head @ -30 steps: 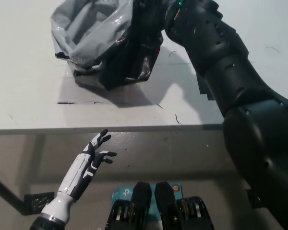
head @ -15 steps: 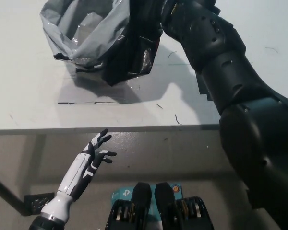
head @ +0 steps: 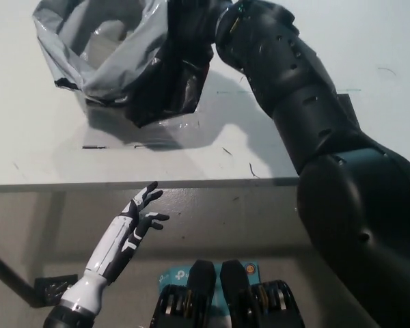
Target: Use the right hand to pick up a small rectangular container and put it into a plastic bag and lift the bag
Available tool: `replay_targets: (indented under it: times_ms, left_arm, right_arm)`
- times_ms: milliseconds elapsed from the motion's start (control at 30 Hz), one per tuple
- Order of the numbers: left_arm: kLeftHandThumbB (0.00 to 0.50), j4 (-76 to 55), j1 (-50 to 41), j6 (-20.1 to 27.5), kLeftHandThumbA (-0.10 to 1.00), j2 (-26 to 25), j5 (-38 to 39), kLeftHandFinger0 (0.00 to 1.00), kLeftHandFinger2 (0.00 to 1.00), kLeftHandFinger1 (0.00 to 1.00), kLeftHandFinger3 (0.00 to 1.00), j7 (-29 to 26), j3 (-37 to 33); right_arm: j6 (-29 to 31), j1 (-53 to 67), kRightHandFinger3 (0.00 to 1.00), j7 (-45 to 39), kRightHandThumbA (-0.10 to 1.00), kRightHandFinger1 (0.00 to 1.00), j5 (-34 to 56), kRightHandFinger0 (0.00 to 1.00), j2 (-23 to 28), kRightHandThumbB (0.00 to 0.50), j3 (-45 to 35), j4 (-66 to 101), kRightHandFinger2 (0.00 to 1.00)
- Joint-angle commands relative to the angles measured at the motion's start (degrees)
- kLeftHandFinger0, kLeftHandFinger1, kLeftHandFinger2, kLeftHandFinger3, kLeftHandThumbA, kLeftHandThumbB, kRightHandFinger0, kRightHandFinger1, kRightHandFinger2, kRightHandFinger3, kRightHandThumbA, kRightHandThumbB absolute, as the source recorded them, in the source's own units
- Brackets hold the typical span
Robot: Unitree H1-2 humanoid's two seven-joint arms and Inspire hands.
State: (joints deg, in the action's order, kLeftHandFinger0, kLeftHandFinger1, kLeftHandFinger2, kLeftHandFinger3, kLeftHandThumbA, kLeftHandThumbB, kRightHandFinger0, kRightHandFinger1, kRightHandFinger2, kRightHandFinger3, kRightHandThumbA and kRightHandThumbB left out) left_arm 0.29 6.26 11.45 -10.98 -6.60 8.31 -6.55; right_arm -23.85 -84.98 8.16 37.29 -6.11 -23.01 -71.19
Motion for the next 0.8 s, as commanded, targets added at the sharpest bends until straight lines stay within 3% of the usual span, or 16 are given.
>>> replay_targets:
  times_ms: [0,33,67,100,133,167,200,300,333,367,500,600,667,700,733,767]
  left_arm:
    - [0.063,-1.6,1.5,1.3,1.00,-0.9,-0.8,0.72,0.91,0.72,1.00,0.7,-0.3]
    - [0.058,-1.6,1.5,1.3,1.00,-0.9,-0.7,0.73,0.91,0.72,1.00,0.8,-0.3]
    - [0.055,-1.6,1.5,1.5,1.00,-0.9,-0.7,0.72,0.91,0.72,1.00,0.8,-0.3]
    - [0.063,-1.6,1.7,1.5,1.00,-1.0,-0.8,0.72,0.90,0.72,1.00,0.8,-0.3]
    - [0.065,-1.5,2.0,1.3,1.00,-1.1,-0.9,0.72,0.90,0.72,1.00,0.8,-0.3]
    - [0.061,-1.4,2.1,1.6,1.00,-1.1,-1.0,0.72,0.89,0.71,1.00,0.7,-0.3]
    - [0.062,-1.1,2.2,1.9,1.00,-1.2,-0.9,0.72,0.89,0.71,1.00,0.7,-0.3]
    - [0.070,-0.9,2.5,1.8,1.00,-1.2,-0.5,0.73,0.88,0.72,1.00,0.9,-0.4]
    - [0.070,-0.9,2.5,1.8,1.00,-1.2,-0.4,0.73,0.88,0.72,1.00,1.0,-0.4]
    - [0.065,-0.8,2.5,1.9,0.99,-1.2,-0.3,0.73,0.87,0.71,1.00,1.0,-0.4]
    - [0.058,-1.4,2.4,1.2,0.97,-1.1,-0.3,0.73,0.87,0.71,1.00,1.0,-0.5]
    - [0.064,-1.2,2.6,1.2,0.96,-1.0,0.0,0.72,0.86,0.71,1.00,1.1,-0.5]
    - [0.063,-1.4,2.5,1.0,0.96,-1.0,-0.1,0.72,0.86,0.71,1.00,1.0,-0.5]
    - [0.055,-1.3,2.6,1.4,0.97,-1.1,-0.4,0.72,0.85,0.71,1.00,0.9,-0.5]
    - [0.056,-1.2,2.8,1.5,0.97,-1.2,-0.4,0.73,0.85,0.71,1.00,1.0,-0.5]
    - [0.066,-1.2,2.8,1.2,0.98,-1.2,-0.6,0.74,0.85,0.71,1.00,1.0,-0.6]
  right_arm:
    - [4.0,-0.8,0.67,-1.7,-0.07,0.04,0.8,0.00,0.2,0.066,-2.4,-1.0,0.59]
    - [4.6,-0.3,0.65,-2.0,-0.04,0.07,0.1,0.00,0.3,0.054,-2.2,-1.3,0.61]
    - [4.7,0.5,0.64,-2.0,0.03,0.26,-1.8,0.16,0.5,0.058,-0.8,-1.7,0.76]
    - [4.6,0.9,0.69,-2.3,0.20,0.43,-3.1,0.37,0.8,0.055,0.3,-2.0,0.82]
    - [4.4,1.3,0.99,-3.0,0.29,0.70,-3.6,0.60,1.1,0.063,0.8,-2.3,1.00]
    - [4.1,1.8,1.00,-3.5,0.38,0.96,-3.8,0.82,1.3,0.084,1.0,-2.4,1.00]
    - [3.7,2.6,1.00,-4.2,0.51,1.00,-4.2,1.00,1.6,0.126,1.4,-2.8,1.00]
    - [2.3,4.8,1.00,-6.1,0.76,1.00,-8.0,1.00,2.9,0.247,5.3,-4.0,1.00]
    - [2.3,5.1,1.00,-6.7,0.76,1.00,-8.6,1.00,3.1,0.247,6.1,-4.2,1.00]
    - [1.7,5.9,1.00,-9.3,0.87,1.00,-10.7,1.00,3.9,0.288,8.6,-4.5,1.00]
    - [2.7,7.8,1.00,-12.7,0.89,1.00,-15.3,1.00,5.7,0.341,14.7,-5.9,1.00]
    - [3.6,7.3,1.00,-11.1,0.95,1.00,-20.1,1.00,6.3,0.322,20.6,-5.8,1.00]
    - [5.4,7.1,1.00,-10.0,0.89,1.00,-22.3,1.00,6.4,0.297,22.9,-5.4,1.00]
    - [6.9,7.0,1.00,-8.6,0.71,1.00,-21.7,1.00,6.3,0.313,22.5,-5.1,1.00]
    - [8.6,6.8,1.00,-7.6,0.66,1.00,-23.0,1.00,6.4,0.338,24.0,-4.7,1.00]
    - [8.5,5.8,1.00,-5.6,0.74,1.00,-28.9,1.00,6.6,0.403,29.9,-4.8,1.00]
